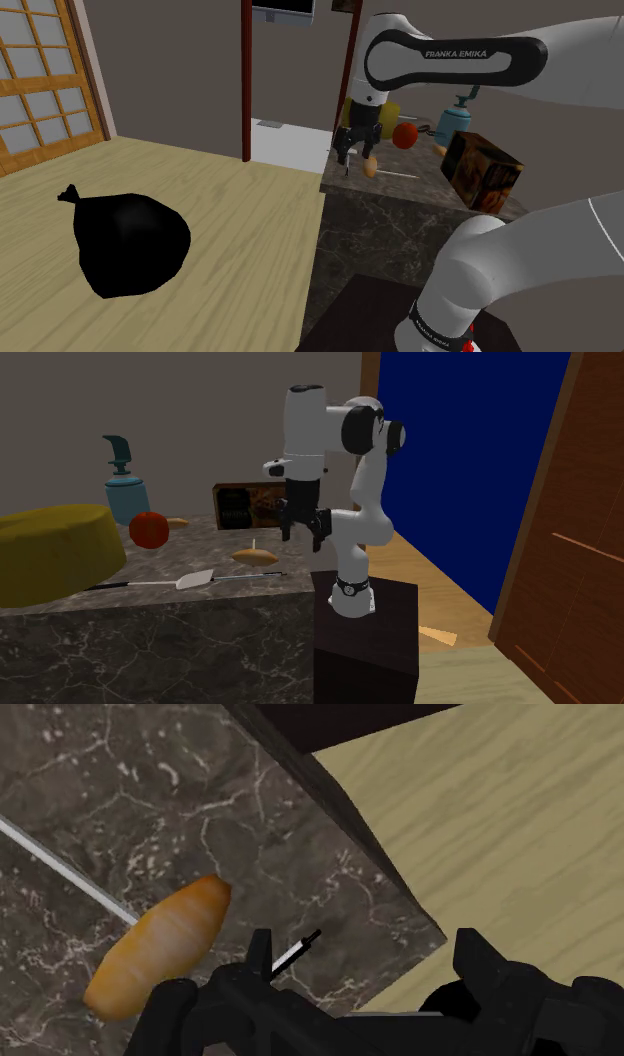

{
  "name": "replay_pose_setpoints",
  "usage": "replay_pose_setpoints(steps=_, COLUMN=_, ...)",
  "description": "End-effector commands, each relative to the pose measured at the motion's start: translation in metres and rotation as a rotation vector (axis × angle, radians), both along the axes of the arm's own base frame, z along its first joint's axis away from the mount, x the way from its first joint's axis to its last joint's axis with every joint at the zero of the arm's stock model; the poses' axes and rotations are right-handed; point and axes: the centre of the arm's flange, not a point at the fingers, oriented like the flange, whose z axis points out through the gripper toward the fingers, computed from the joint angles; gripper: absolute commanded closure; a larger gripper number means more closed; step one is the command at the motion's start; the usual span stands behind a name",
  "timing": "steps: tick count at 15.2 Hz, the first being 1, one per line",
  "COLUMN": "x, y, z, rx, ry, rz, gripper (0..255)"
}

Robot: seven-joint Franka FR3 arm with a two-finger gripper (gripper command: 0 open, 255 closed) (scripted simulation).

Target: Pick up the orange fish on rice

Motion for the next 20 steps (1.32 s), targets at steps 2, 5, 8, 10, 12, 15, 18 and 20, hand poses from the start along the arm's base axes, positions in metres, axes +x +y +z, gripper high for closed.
replay_pose_setpoints(steps=2, x=-0.005, y=-0.039, z=-0.004, rx=0.002, ry=-0.033, rz=-0.202, gripper=0)
replay_pose_setpoints(steps=5, x=-0.018, y=-0.076, z=-0.005, rx=0.004, ry=-0.066, rz=-0.399, gripper=0)
replay_pose_setpoints(steps=8, x=-0.030, y=-0.098, z=-0.011, rx=0.006, ry=-0.087, rz=-0.527, gripper=0)
replay_pose_setpoints(steps=10, x=-0.030, y=-0.098, z=-0.022, rx=0.006, ry=-0.087, rz=-0.527, gripper=0)
replay_pose_setpoints(steps=12, x=-0.030, y=-0.098, z=-0.033, rx=0.006, ry=-0.087, rz=-0.527, gripper=0)
replay_pose_setpoints(steps=15, x=-0.030, y=-0.098, z=-0.046, rx=0.006, ry=-0.087, rz=-0.527, gripper=0)
replay_pose_setpoints(steps=18, x=-0.030, y=-0.098, z=-0.046, rx=0.006, ry=-0.087, rz=-0.527, gripper=255)
replay_pose_setpoints(steps=20, x=-0.029, y=-0.098, z=-0.046, rx=0.006, ry=-0.087, rz=-0.527, gripper=255)
